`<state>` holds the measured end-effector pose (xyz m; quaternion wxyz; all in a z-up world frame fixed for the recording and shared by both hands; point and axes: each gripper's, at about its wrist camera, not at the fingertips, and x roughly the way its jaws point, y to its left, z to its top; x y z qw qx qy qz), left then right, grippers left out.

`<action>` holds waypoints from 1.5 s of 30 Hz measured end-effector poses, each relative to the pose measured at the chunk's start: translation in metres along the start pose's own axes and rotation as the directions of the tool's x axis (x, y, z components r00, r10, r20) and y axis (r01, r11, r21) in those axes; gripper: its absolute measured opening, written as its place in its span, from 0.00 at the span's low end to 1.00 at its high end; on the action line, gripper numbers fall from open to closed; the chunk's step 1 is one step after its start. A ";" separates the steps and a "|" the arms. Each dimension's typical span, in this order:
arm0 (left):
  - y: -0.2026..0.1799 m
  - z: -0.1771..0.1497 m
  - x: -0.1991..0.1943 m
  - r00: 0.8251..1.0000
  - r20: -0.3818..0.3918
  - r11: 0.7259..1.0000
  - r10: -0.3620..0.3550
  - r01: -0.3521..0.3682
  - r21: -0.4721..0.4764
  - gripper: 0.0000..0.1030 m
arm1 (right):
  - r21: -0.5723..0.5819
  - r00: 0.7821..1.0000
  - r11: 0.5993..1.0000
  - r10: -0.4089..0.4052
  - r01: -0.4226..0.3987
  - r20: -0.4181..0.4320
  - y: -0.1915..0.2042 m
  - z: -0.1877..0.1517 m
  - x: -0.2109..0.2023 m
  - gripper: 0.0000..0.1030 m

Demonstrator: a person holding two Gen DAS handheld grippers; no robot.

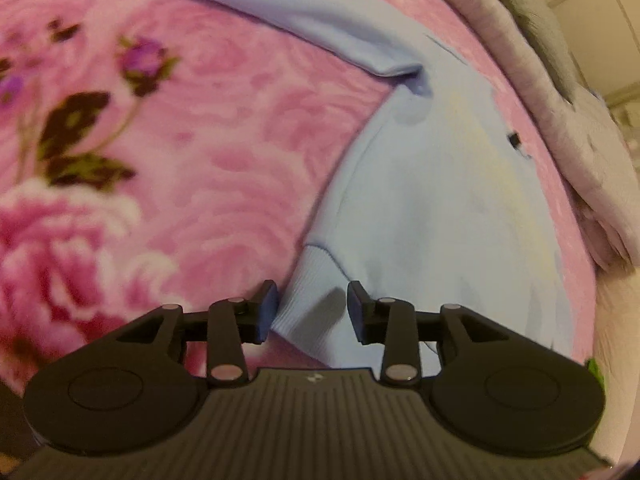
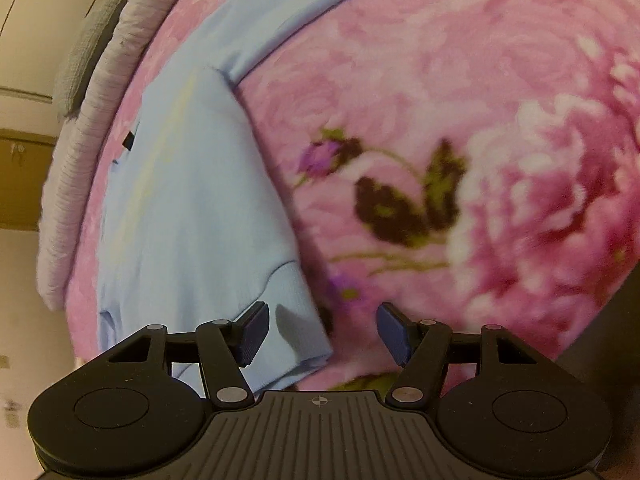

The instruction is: Fold clothes

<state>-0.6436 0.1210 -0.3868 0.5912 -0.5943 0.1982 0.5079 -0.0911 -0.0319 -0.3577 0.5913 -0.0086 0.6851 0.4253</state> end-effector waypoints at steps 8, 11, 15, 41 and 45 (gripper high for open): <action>-0.005 -0.001 -0.035 0.988 -0.024 0.980 -0.151 0.153 0.128 0.05 | -0.173 0.996 0.981 -0.075 0.082 0.046 0.037 -0.007 -0.019 0.06; -0.007 -0.017 -0.030 0.994 -0.044 0.976 -0.103 0.109 0.187 0.07 | -0.185 0.993 0.976 -0.104 0.114 0.062 0.031 -0.009 -0.029 0.06; -0.006 -0.030 -0.016 0.996 -0.085 0.977 0.038 -0.019 0.214 0.13 | -0.161 0.976 0.963 -0.212 0.216 0.042 0.018 -0.017 -0.013 0.09; -0.098 -0.016 -0.070 0.962 -0.124 0.801 0.242 -0.126 0.585 0.15 | -0.151 0.921 0.917 -0.337 0.369 0.197 0.083 -0.084 -0.045 0.14; -0.146 0.016 -0.122 0.985 0.000 0.778 0.173 -0.137 0.614 0.24 | -0.206 0.932 0.931 -0.242 0.302 0.270 0.142 -0.082 -0.083 0.29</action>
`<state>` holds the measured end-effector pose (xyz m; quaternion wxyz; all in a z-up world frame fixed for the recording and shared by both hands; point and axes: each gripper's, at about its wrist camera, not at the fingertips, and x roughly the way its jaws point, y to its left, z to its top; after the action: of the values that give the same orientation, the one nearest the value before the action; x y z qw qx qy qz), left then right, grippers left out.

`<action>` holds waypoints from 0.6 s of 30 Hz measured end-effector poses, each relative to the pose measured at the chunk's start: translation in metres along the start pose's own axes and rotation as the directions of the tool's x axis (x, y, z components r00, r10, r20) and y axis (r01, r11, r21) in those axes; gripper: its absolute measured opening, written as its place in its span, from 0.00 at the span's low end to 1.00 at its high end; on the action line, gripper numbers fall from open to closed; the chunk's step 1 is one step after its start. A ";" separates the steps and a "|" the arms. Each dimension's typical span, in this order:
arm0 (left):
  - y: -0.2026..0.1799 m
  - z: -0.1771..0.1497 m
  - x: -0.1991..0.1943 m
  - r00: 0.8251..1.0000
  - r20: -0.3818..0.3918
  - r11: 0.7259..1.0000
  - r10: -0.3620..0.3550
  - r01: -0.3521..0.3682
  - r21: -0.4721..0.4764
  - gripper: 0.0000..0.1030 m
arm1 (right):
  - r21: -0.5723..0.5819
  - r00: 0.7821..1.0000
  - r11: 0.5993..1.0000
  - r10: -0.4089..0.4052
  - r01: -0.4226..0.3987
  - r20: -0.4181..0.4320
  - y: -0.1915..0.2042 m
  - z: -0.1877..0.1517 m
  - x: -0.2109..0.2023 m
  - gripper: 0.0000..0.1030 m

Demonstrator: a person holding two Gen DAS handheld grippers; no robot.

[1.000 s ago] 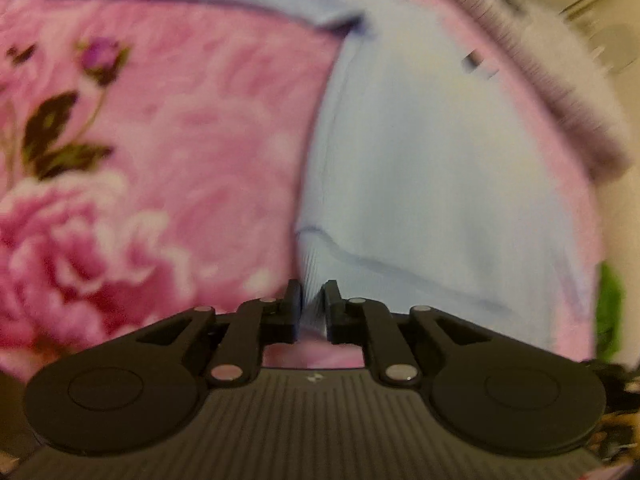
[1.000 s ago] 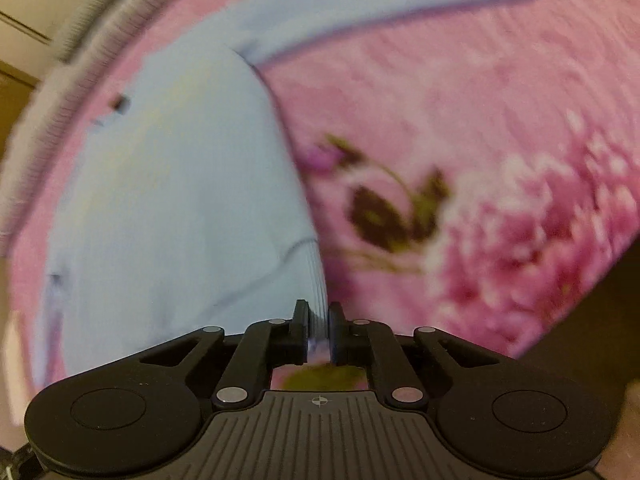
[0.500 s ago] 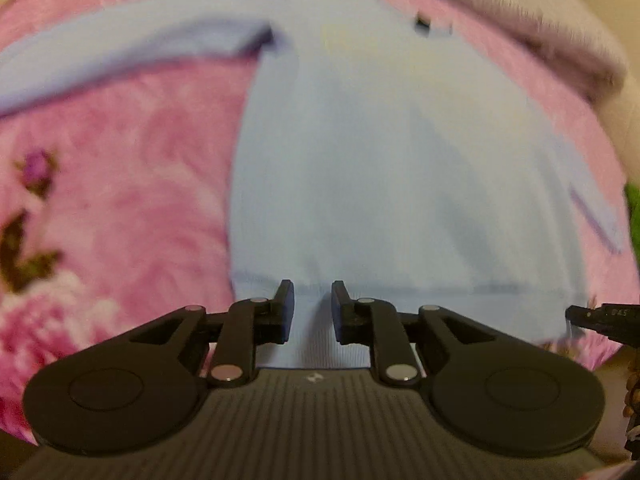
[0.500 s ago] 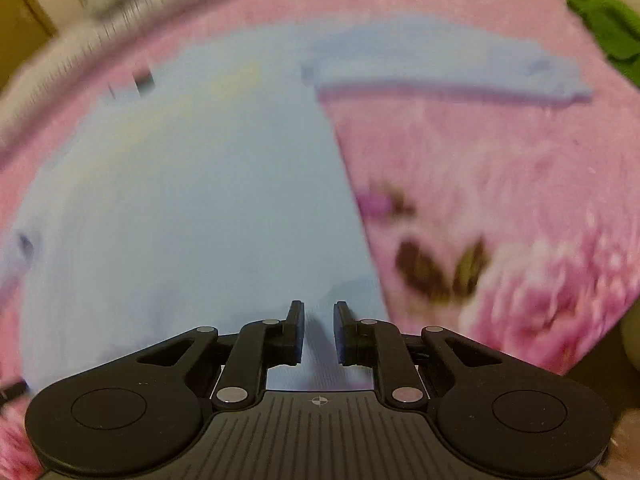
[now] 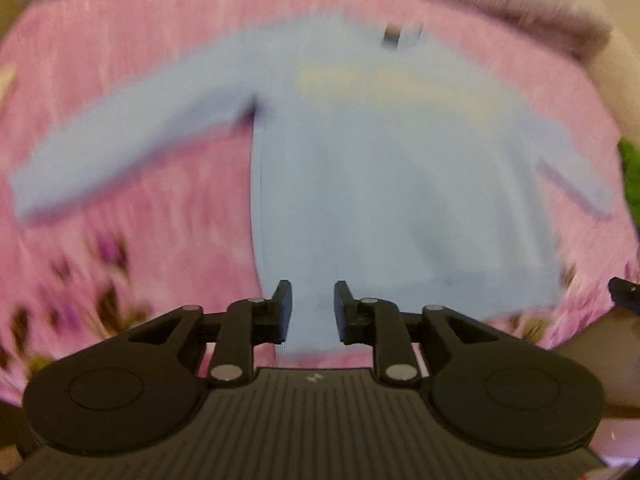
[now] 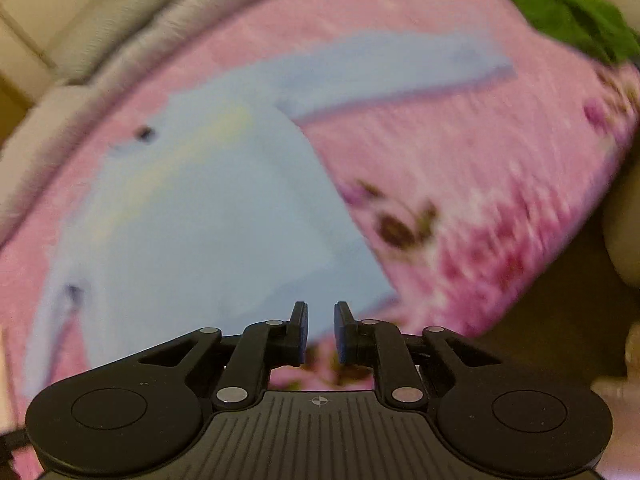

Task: Fold clothes
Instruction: 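Open both grippers and lift them away from the flattened sweatshirt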

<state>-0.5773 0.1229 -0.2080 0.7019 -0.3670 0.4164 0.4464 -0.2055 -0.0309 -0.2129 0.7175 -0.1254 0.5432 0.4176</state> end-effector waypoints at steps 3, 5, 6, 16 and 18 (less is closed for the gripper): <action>-0.011 0.025 -0.035 0.996 0.087 0.999 0.032 -0.032 -0.001 0.26 | -0.085 0.995 0.995 0.064 -0.057 0.083 0.036 0.019 -0.032 0.64; -0.017 0.030 -0.058 0.990 0.126 0.998 0.065 -0.063 -0.022 0.27 | -0.144 0.990 0.986 0.100 -0.086 0.095 0.058 0.027 -0.045 0.64; -0.020 0.029 -0.067 0.987 0.137 0.996 0.082 -0.078 -0.034 0.28 | -0.171 0.989 0.980 0.116 -0.099 0.094 0.068 0.030 -0.050 0.64; -0.087 -0.018 -0.104 0.968 0.115 0.967 0.225 -0.207 -0.148 0.30 | -0.348 0.985 0.926 0.168 -0.146 0.033 0.075 0.045 -0.081 0.64; -0.106 -0.028 -0.109 0.965 0.117 0.964 0.234 -0.215 -0.156 0.30 | -0.361 0.985 0.920 0.171 -0.151 0.022 0.062 0.047 -0.086 0.64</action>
<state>-0.5138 0.0278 -0.1039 0.6453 -0.3355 0.3742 0.5754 -0.2243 -0.0027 -0.1021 0.6601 -0.1978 0.4471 0.5704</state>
